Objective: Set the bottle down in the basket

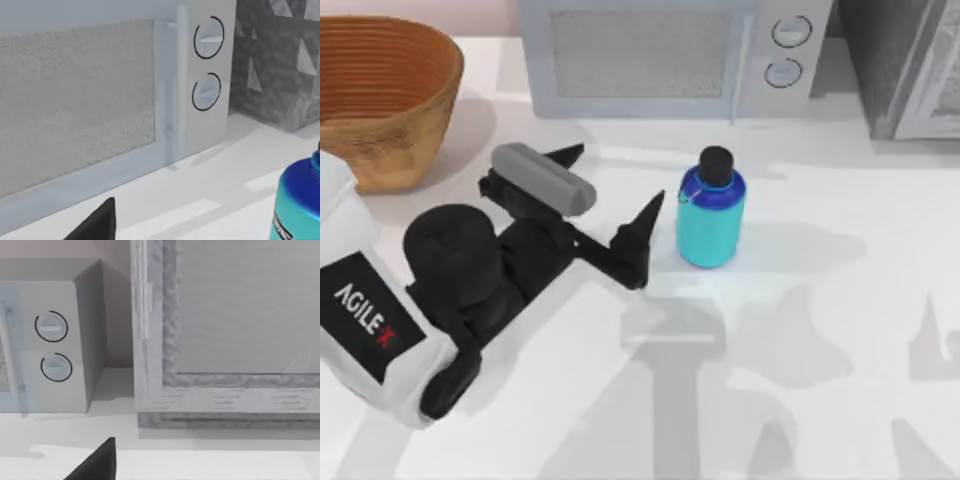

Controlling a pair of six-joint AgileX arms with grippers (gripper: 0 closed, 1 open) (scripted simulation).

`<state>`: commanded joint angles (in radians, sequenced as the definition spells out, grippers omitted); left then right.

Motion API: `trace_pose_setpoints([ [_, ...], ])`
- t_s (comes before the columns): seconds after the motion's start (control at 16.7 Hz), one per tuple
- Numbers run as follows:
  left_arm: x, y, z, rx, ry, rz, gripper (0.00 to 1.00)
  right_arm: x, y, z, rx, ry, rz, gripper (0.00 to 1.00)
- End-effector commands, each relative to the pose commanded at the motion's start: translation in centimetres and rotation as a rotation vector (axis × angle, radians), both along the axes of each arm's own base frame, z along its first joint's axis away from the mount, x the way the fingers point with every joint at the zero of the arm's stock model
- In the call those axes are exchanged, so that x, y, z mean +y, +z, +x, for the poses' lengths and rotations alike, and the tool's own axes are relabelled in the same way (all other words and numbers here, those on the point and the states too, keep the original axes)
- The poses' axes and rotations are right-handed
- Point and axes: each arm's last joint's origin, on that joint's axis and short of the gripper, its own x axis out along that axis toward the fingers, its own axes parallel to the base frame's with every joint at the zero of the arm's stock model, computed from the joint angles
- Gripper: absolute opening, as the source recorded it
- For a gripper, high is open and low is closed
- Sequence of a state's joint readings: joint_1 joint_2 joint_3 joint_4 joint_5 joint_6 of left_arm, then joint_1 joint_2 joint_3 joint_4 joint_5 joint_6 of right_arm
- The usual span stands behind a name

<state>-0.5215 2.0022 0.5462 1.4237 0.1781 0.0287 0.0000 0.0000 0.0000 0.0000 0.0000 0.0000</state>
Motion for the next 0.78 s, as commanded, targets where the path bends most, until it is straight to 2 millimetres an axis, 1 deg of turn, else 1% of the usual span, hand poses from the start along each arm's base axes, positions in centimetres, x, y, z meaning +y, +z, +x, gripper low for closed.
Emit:
trace_pose_setpoints([
  [0.18, -2.1, -3.4, 0.1, -0.008, -0.067, -0.013, 1.00, 0.0, 0.0, 0.0, 0.000, 0.000, 0.000, 1.00],
  [0.36, -3.3, -5.8, -0.2, -0.014, -0.113, -0.024, 1.00, 0.0, 0.0, 0.0, 0.000, 0.000, 0.000, 1.00],
  [0.48, -3.6, -6.5, -0.4, -0.016, -0.126, -0.028, 1.00, 0.0, 0.0, 0.0, 0.000, 0.000, 0.000, 1.00],
  [0.78, -3.5, -6.6, -0.3, -0.013, -0.122, -0.026, 1.00, 0.0, 0.0, 0.0, 0.000, 0.000, 0.000, 1.00],
])
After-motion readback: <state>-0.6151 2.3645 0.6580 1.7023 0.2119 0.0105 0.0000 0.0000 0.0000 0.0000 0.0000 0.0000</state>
